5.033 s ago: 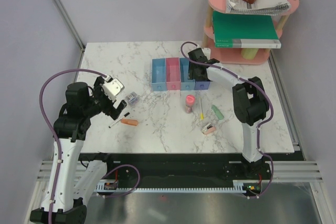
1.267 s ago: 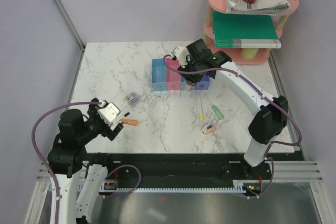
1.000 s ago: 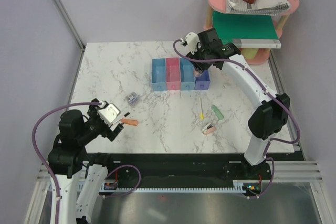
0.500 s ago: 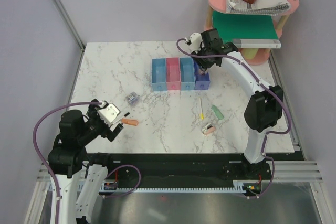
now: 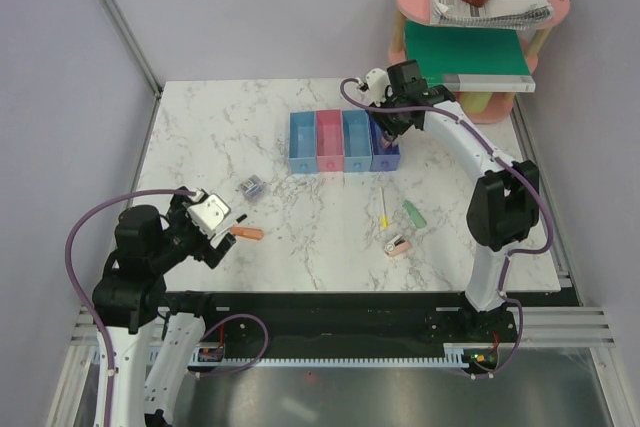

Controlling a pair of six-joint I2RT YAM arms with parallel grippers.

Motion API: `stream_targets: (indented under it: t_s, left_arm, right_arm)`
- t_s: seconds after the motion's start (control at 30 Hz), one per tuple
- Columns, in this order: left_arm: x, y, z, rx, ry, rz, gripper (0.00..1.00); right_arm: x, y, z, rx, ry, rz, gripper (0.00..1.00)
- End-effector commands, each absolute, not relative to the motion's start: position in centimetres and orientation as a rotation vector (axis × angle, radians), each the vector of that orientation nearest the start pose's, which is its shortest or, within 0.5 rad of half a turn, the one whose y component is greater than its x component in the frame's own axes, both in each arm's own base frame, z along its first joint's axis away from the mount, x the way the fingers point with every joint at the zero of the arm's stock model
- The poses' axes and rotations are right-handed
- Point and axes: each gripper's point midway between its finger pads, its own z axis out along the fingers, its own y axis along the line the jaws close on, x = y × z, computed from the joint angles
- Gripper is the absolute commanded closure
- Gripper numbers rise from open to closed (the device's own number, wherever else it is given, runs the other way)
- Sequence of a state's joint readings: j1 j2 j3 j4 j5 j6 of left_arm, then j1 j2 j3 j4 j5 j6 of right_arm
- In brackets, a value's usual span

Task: Sort the stationery into containers
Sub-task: Place the stationery in the storage box.

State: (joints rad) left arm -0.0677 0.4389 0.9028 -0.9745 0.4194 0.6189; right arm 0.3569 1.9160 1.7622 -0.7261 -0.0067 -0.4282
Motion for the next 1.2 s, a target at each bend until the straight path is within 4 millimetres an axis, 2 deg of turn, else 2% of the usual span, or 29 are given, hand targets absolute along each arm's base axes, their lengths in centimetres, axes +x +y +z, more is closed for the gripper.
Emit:
stream_targets:
  t_s: [0.0,0.17,0.3,0.4,0.43,0.5,0.53,0.7,0.83,0.93,1.0,1.17]
  left_arm:
    - [16.7,-6.1,23.9,0.952,1.803,-0.082,0.02]
    - [16.8,-6.3,23.7,0.955,1.805,-0.097,0.02]
    - [16.8,-6.5,23.6,0.953,1.801,-0.109,0.02]
    - [16.9,-6.5,23.4,0.954,1.807,-0.112,0.02]
    - [16.9,-6.5,23.4,0.954,1.806,-0.111,0.02]
    - [16.9,-6.5,23.1,0.956,1.811,-0.113,0.02]
    - [16.9,-6.5,23.1,0.955,1.806,-0.111,0.02]
    - [17.1,-6.8,22.5,0.951,1.812,-0.135,0.02]
    - [17.8,-7.1,21.8,0.939,1.813,-0.156,0.02]
    - [18.5,-7.3,20.9,0.928,1.83,-0.178,0.02]
    - [19.1,-7.4,21.0,0.915,1.82,-0.181,0.02]
    - [21.5,-7.4,20.4,0.887,1.803,-0.165,0.02]
  right_arm:
    - [46.4,16.5,16.0,-0.984,2.258,0.041,1.0]
    - [45.2,17.0,14.2,-1.05,2.31,0.104,0.99]
    - [44.7,17.0,12.7,-1.081,2.337,0.115,0.93]
    - [44.8,17.0,11.9,-1.089,2.351,0.118,0.81]
    - [44.8,17.0,12.0,-1.088,2.349,0.118,0.73]
    - [45.1,17.1,12.4,-1.079,2.337,0.115,0.64]
    - [45.2,17.1,12.8,-1.075,2.327,0.112,0.56]
    - [45.9,17.2,15.3,-1.053,2.273,0.093,0.4]
    - [46.1,17.3,18.7,-1.025,2.199,0.086,0.26]
    - [46.1,17.5,21.1,-0.996,2.151,0.092,0.19]
    - [46.0,17.6,22.4,-0.975,2.128,0.1,0.16]
    - [45.4,17.7,27.1,-0.902,2.028,0.122,0.15]
